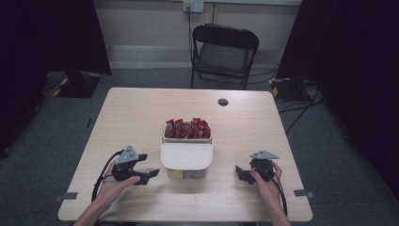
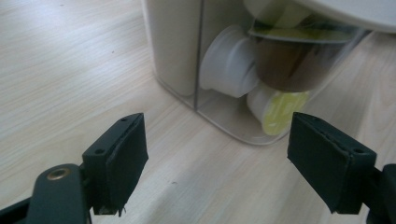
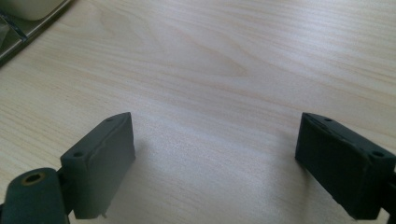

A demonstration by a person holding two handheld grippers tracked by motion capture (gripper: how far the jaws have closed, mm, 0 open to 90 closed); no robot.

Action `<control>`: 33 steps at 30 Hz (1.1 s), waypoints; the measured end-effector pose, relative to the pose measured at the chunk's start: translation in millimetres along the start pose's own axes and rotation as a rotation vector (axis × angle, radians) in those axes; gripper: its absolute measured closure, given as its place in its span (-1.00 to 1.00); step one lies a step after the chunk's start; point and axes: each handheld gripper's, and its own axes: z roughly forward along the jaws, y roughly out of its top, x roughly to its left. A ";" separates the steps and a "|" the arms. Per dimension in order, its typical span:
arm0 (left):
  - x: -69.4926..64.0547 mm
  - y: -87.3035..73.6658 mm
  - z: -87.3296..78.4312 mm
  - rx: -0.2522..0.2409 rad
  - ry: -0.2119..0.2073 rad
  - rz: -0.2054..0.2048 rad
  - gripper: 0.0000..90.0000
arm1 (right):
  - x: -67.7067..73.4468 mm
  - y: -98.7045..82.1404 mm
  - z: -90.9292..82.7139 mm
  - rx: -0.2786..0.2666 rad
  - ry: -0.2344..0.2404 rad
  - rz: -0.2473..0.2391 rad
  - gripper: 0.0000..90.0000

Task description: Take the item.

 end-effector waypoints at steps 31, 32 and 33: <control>-22.3 18.3 -0.5 -0.106 -0.030 0.032 -0.45 | 0.0 0.0 0.0 0.000 0.000 0.000 -0.75; -21.0 18.4 -1.0 -0.121 -0.029 0.026 -0.45 | 0.0 0.0 0.0 0.000 0.000 0.000 -0.75; -21.0 18.4 -1.0 -0.121 -0.029 0.026 -0.45 | 0.0 0.0 0.0 0.000 0.000 0.000 -0.75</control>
